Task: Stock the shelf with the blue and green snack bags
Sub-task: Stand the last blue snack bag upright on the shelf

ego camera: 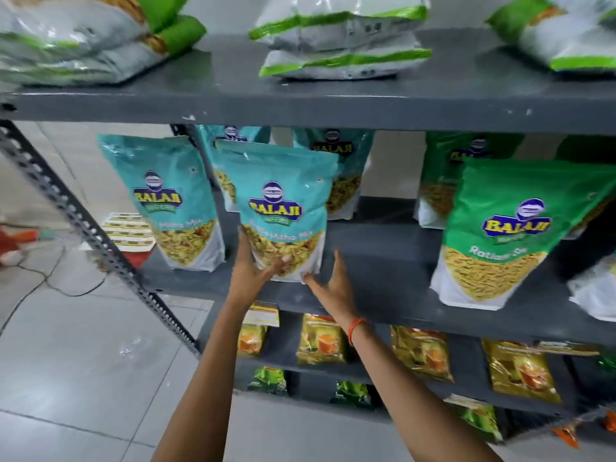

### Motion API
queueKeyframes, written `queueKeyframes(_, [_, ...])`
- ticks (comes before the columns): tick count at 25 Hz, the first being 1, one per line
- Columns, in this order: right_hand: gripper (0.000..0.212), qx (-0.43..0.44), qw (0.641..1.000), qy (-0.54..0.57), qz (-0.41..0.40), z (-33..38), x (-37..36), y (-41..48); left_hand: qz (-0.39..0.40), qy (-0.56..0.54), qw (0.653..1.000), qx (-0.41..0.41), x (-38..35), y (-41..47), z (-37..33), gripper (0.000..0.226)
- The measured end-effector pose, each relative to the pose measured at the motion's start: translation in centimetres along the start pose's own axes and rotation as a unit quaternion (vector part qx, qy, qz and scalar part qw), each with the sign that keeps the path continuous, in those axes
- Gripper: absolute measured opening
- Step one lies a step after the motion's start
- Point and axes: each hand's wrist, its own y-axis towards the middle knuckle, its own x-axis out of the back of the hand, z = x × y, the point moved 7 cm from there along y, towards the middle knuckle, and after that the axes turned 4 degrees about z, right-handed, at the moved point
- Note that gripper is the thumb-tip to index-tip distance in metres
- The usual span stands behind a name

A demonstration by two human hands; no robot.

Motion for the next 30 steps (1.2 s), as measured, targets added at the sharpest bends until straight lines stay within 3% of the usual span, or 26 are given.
queueKeyframes(2, [0.076, -0.035, 0.998, 0.037, 0.031, -0.4, -0.9, 0.7, 0.088, -0.122, 0.987, 0.059, 0.1, 0.7, 2.1, 0.091])
queueKeyframes(4, [0.073, -0.053, 0.996, 0.046, 0.047, -0.8, -1.2, 1.3, 0.124, -0.150, 0.976, 0.100, 0.3, 1.2, 4.1, 0.077])
queueKeyframes(8, [0.084, -0.060, 0.996, 0.043, 0.058, -2.0, -1.1, 2.0, 0.115, -0.120, 0.979, 0.121, 0.4, 1.5, 5.3, 0.071])
queueKeyframes(13, [0.064, -0.053, 0.998, 0.024, 0.008, -2.7, 2.5, 0.4, 0.121, -0.067, 0.984, 0.111, -3.2, -0.3, 3.2, 0.063])
queueKeyframes(30, [0.068, -0.040, 0.995, 0.086, -0.029, -3.5, 3.3, -0.2, 0.119, -0.090, 0.979, 0.136, -4.8, -0.8, 2.4, 0.066])
